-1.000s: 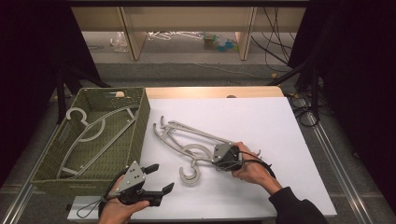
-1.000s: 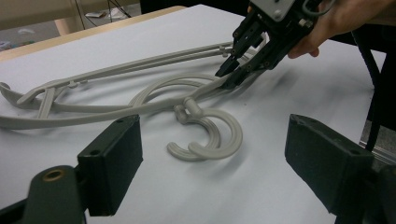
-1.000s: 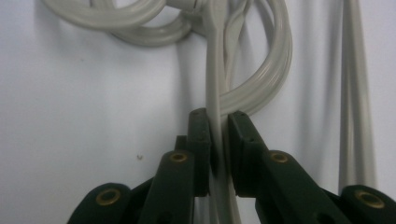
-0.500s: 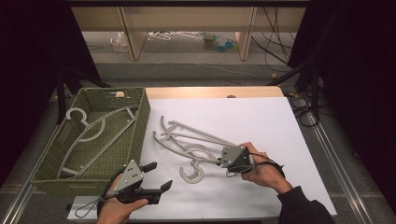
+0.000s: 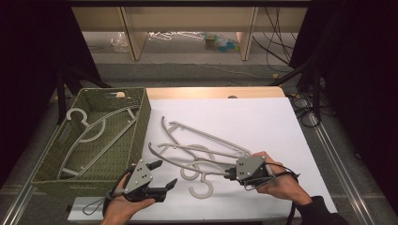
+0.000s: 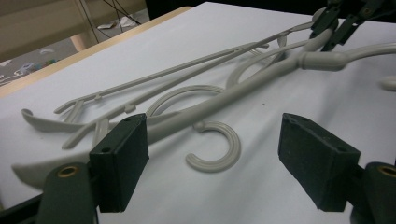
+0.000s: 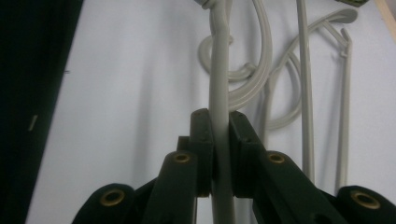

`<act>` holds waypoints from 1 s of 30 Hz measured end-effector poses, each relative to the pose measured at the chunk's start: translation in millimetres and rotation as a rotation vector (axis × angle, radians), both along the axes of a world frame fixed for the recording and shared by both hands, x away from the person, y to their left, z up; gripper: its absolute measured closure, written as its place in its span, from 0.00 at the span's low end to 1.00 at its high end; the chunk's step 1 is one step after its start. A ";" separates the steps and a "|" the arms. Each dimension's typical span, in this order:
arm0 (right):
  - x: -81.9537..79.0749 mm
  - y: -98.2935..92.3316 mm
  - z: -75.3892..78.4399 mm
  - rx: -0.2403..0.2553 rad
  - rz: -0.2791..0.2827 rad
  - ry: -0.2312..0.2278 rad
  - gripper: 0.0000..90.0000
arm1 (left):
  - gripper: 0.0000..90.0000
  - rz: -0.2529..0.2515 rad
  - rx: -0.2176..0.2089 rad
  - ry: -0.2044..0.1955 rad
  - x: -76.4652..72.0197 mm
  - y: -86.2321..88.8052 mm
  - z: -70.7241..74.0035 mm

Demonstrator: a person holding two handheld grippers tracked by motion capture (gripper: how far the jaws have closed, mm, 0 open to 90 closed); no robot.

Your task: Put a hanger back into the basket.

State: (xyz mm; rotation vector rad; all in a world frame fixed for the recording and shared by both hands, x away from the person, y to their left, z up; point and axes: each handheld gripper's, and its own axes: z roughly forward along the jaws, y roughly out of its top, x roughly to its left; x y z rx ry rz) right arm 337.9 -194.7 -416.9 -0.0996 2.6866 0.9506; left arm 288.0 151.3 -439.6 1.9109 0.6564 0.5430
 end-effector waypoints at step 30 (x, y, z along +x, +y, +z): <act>-18.4 0.7 -13.1 -0.020 0.091 0.068 0.92 | 0.62 -0.330 0.326 -0.040 7.6 -60.1 -15.5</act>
